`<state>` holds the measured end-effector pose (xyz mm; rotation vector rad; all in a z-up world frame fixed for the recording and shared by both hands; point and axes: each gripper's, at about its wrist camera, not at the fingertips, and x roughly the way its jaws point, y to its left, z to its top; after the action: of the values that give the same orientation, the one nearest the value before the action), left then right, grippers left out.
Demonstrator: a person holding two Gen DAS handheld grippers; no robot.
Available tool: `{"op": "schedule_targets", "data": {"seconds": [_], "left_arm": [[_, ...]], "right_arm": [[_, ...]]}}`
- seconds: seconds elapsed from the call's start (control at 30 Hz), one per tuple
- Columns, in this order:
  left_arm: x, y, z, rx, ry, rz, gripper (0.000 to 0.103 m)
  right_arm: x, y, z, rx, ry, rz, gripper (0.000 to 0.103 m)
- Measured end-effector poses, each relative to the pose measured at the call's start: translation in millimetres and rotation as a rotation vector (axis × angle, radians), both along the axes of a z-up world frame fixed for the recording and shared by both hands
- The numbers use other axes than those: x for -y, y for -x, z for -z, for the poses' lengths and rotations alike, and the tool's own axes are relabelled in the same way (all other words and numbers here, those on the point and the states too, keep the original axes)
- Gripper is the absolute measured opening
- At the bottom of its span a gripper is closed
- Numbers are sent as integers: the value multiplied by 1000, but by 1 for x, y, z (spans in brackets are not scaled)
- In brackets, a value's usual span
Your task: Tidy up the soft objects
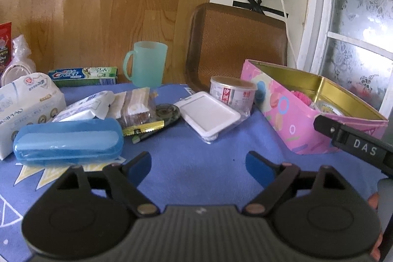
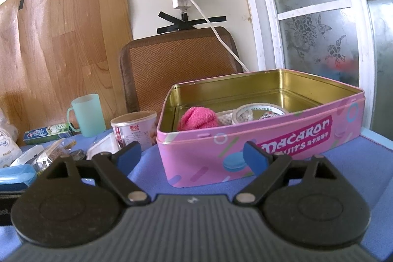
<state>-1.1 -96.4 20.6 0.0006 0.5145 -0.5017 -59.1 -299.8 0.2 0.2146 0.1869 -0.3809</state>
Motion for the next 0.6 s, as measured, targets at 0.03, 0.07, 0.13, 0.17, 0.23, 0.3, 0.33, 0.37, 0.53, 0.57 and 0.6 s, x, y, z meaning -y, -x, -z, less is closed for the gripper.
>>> {"op": "schedule_targets", "data": {"seconds": [0.03, 0.07, 0.13, 0.17, 0.23, 0.3, 0.33, 0.37, 0.53, 0.57, 0.6], "left_arm": [[0, 0, 0, 2, 2, 1, 87], [-1, 0, -1, 3, 3, 1, 88], [-2, 1, -1, 9, 10, 1, 91], [-2, 2, -1, 12, 14, -1, 91], [-3, 3, -1, 17, 21, -2, 91], [-4, 4, -2, 20, 25, -4, 91], [-5, 4, -2, 20, 26, -7, 91], [-5, 4, -2, 20, 28, -9, 91], [-8, 6, -3, 29, 41, -21, 93], [-9, 6, -3, 32, 44, -21, 93], [-10, 6, -3, 33, 48, -22, 95]], "right_arm": [[0, 0, 0, -1, 0, 0, 92], [0, 0, 0, -3, 1, 1, 92], [0, -1, 0, -6, 4, 1, 92], [0, -1, 0, -8, 5, 1, 92], [0, -1, 0, -11, 6, 1, 92], [0, -2, 0, -13, 6, 0, 92], [0, -2, 1, -14, 6, 0, 92], [0, -2, 0, -15, 7, -1, 92], [1, -2, 0, -16, 7, -2, 93], [1, -3, 0, -17, 7, -3, 93], [1, -2, 0, -16, 7, -3, 93]]}}
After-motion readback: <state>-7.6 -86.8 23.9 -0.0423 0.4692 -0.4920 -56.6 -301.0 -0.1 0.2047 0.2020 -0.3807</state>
